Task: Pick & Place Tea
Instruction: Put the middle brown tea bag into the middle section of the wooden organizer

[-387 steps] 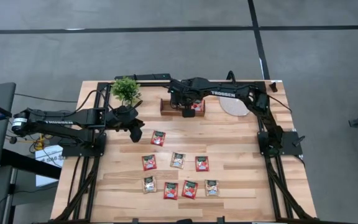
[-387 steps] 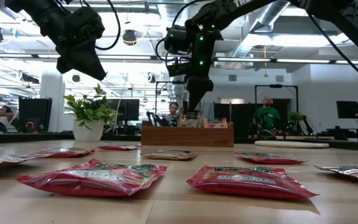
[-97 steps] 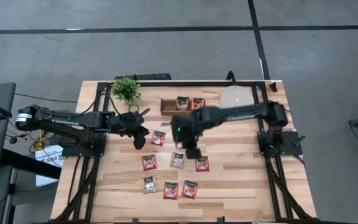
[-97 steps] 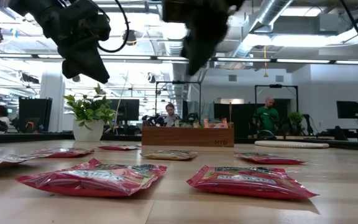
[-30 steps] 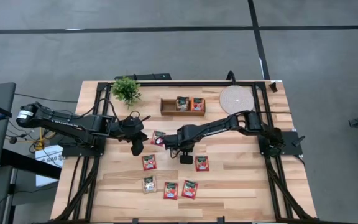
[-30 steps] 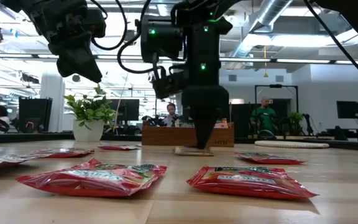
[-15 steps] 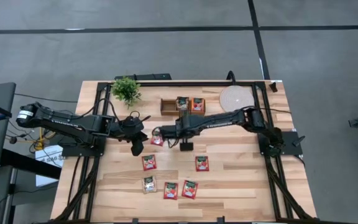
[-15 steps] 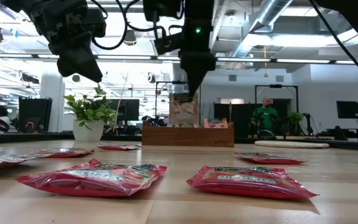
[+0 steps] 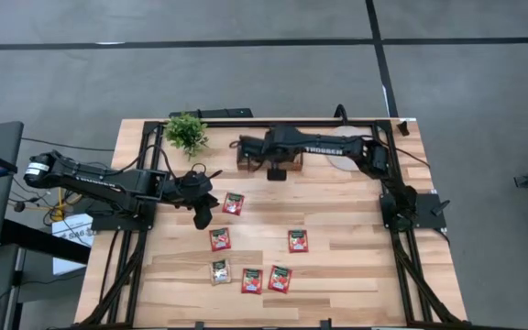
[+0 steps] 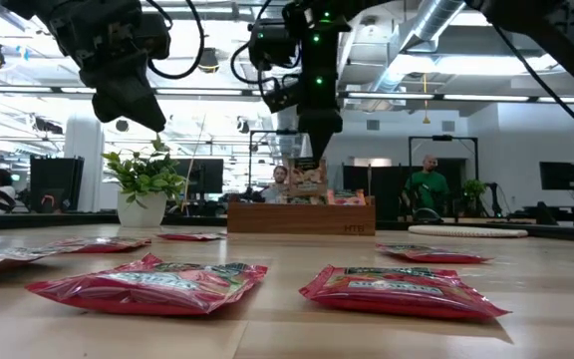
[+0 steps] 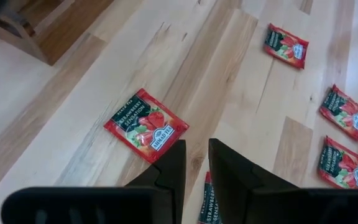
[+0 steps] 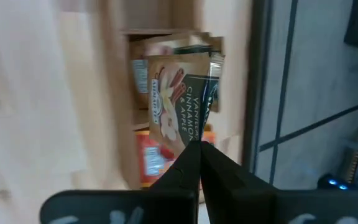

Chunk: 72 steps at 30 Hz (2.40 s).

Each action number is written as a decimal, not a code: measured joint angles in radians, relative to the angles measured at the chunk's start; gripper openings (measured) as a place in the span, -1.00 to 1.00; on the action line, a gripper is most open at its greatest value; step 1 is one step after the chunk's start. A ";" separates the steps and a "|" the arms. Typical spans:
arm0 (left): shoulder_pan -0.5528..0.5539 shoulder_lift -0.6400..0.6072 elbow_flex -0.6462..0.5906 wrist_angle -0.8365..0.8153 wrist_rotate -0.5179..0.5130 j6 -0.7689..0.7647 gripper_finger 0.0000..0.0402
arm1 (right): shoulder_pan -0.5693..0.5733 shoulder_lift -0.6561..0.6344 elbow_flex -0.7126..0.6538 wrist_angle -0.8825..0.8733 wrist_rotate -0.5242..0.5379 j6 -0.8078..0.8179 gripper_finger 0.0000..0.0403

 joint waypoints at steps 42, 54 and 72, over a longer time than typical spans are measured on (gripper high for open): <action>0.000 0.000 0.000 0.027 -0.016 -0.031 -0.70 | -0.128 0.003 -0.096 0.166 -0.166 -0.229 -1.00; 0.000 0.000 0.000 0.027 -0.032 -0.031 -0.70 | -0.118 0.003 -0.136 0.236 -0.136 -0.244 -1.00; 0.000 0.000 0.000 0.031 -0.043 -0.038 -0.70 | -0.118 0.003 -0.136 0.237 -0.170 -0.236 -0.68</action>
